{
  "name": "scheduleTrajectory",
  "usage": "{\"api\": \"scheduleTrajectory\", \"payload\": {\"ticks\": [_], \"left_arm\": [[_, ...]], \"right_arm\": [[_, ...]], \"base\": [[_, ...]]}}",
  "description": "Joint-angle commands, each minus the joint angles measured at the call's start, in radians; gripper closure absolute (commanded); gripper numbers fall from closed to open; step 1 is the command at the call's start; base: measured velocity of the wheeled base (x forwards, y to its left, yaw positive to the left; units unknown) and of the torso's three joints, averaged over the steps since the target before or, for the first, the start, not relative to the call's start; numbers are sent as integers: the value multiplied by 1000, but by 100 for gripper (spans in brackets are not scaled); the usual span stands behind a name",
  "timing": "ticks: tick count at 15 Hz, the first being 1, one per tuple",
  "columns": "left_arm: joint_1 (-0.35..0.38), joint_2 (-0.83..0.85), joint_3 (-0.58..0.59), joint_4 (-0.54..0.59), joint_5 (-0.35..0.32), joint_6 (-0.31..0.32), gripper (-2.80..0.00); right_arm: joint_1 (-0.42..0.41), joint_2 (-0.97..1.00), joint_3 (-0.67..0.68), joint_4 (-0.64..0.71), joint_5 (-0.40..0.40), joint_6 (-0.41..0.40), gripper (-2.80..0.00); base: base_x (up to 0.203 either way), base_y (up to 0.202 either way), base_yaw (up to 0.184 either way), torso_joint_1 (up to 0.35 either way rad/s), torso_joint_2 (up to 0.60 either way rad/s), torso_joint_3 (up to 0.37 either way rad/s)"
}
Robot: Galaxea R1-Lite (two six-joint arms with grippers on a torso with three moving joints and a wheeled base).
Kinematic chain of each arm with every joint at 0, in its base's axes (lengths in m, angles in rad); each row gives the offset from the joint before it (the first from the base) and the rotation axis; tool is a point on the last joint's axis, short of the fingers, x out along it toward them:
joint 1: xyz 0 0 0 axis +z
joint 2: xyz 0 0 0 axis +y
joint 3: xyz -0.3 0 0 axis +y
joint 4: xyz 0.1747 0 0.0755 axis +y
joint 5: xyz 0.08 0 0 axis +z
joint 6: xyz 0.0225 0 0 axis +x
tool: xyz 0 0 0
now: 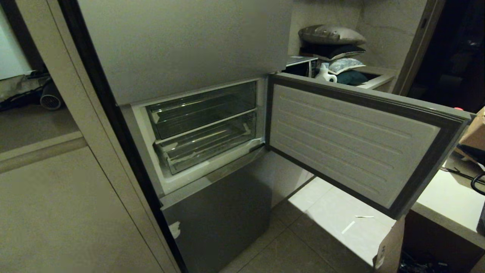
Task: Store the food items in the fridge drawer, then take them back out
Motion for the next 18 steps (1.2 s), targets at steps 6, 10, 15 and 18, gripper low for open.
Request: {"api": "scheduleTrajectory", "payload": {"ticks": [6,10,15,18], "left_arm": [[0,2,0,1,0,1,0],[-1,2,0,1,0,1,0],[0,2,0,1,0,1,0],[1,2,0,1,0,1,0]], "right_arm": [[-64,-114,62,-12,15,0,0],[-95,13,-40,-13,-51,1,0],[-89,151,-189,-14,-23,8,0],[-78,200,-255,-15,18,33,0]], "base": [[0,0,0,0,0,0],[0,0,0,0,0,0],[0,0,0,0,0,0],[0,0,0,0,0,0]]}}
